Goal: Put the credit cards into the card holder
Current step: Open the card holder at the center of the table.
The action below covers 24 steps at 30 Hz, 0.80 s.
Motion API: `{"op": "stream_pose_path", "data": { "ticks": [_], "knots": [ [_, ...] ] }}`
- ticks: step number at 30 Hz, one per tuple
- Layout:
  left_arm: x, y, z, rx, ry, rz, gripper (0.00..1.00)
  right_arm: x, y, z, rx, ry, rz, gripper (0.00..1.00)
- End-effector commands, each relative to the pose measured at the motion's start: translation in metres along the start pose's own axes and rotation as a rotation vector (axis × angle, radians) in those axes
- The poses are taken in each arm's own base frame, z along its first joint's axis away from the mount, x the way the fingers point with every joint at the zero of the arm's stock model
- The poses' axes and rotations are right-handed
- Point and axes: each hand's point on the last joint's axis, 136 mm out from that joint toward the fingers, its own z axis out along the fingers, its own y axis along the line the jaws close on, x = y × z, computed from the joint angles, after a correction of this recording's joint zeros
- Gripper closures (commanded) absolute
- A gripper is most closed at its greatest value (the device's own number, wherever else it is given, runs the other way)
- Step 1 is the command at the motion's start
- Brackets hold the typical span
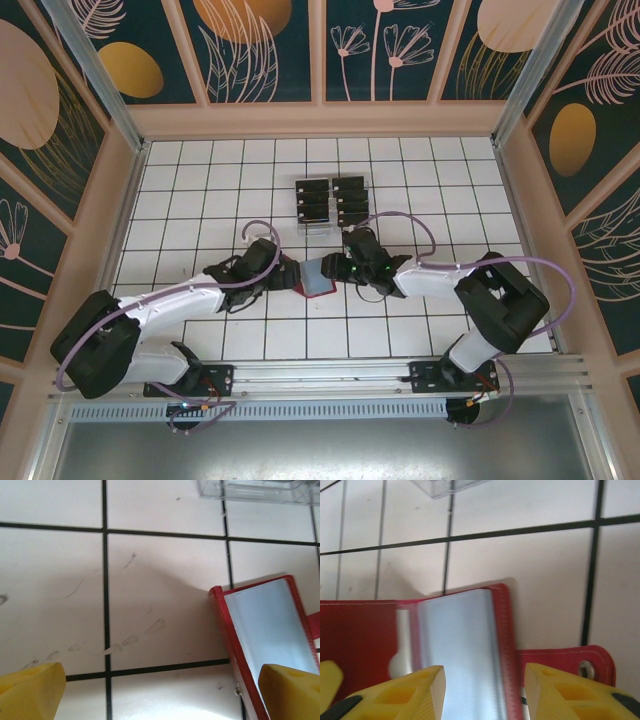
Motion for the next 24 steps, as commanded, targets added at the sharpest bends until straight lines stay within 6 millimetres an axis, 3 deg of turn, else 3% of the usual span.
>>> {"op": "stream_pose_path", "data": {
  "ticks": [1, 6, 12, 17, 24],
  "knots": [
    [0.017, 0.024, 0.002, -0.085, 0.026, -0.003, 0.01, -0.002, -0.013, -0.004, 0.036, -0.04, 0.0, 0.54],
    [0.03, 0.039, 0.01, -0.131, 0.037, -0.006, 0.02, 0.002, -0.025, -0.006, 0.064, -0.042, 0.021, 0.55],
    [0.023, 0.041, 0.015, -0.158, 0.005, 0.008, 0.01, 0.007, -0.03, -0.007, 0.07, -0.032, 0.035, 0.55],
    [0.014, 0.041, 0.02, -0.193, -0.011, 0.05, 0.02, 0.002, -0.011, -0.02, 0.012, -0.05, 0.033, 0.56],
    [0.006, 0.039, 0.028, -0.217, -0.026, 0.095, 0.01, -0.007, 0.03, -0.047, -0.079, -0.091, 0.01, 0.55]
  ]
}}
